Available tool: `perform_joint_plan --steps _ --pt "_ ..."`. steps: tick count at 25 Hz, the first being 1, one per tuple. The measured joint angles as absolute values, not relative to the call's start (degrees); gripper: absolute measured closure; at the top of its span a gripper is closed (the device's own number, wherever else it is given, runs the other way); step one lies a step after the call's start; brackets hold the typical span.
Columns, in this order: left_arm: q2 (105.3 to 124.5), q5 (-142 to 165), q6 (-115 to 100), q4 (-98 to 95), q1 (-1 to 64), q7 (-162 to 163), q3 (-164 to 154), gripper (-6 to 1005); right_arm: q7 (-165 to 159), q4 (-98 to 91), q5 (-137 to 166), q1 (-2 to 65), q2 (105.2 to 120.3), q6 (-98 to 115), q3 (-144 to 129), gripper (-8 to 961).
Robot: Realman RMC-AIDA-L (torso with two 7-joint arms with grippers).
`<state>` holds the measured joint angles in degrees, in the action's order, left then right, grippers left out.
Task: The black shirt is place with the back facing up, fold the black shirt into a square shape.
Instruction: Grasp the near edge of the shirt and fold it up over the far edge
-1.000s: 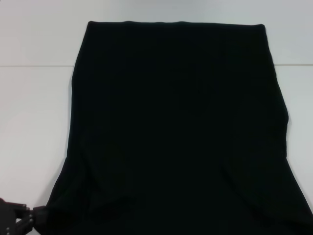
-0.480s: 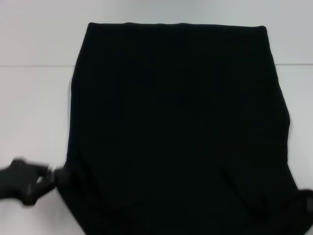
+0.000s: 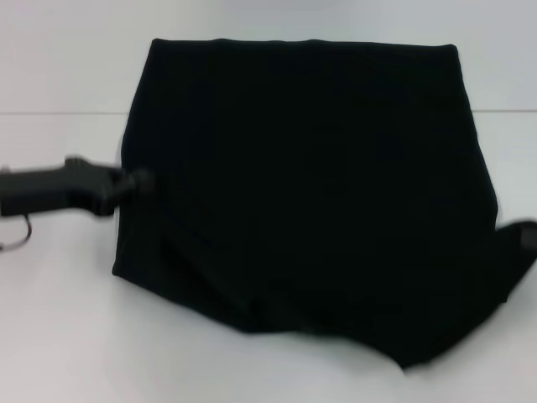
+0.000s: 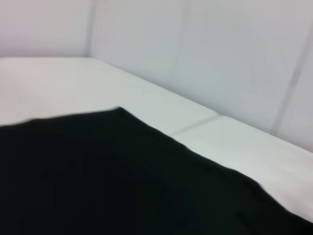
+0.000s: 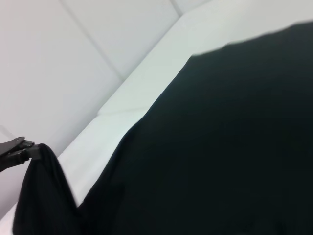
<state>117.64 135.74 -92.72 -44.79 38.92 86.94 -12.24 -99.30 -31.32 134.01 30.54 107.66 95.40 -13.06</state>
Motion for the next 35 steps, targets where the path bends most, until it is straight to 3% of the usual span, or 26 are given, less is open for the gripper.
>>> perform_joint_plan --steps 6,15,24,35 --pt "117.55 135.4 -80.0 -42.2 42.6 89.3 -15.1 992 -103.0 -30.5 132.7 36.0 107.40 86.4 -13.0 922" --pt "117.31 135.3 -60.5 -38.1 47.1 92.3 -20.9 993 -103.7 -22.9 132.6 44.3 108.29 65.4 -17.0 922" --pt "117.18 135.3 -47.1 -34.5 50.2 92.1 -25.2 993 -103.0 -21.0 132.5 48.8 110.98 51.0 -18.6 921" --pt "117.06 135.3 -41.9 -33.4 51.8 92.1 -27.1 993 -103.5 -21.3 130.4 50.1 109.52 49.5 -18.6 921"
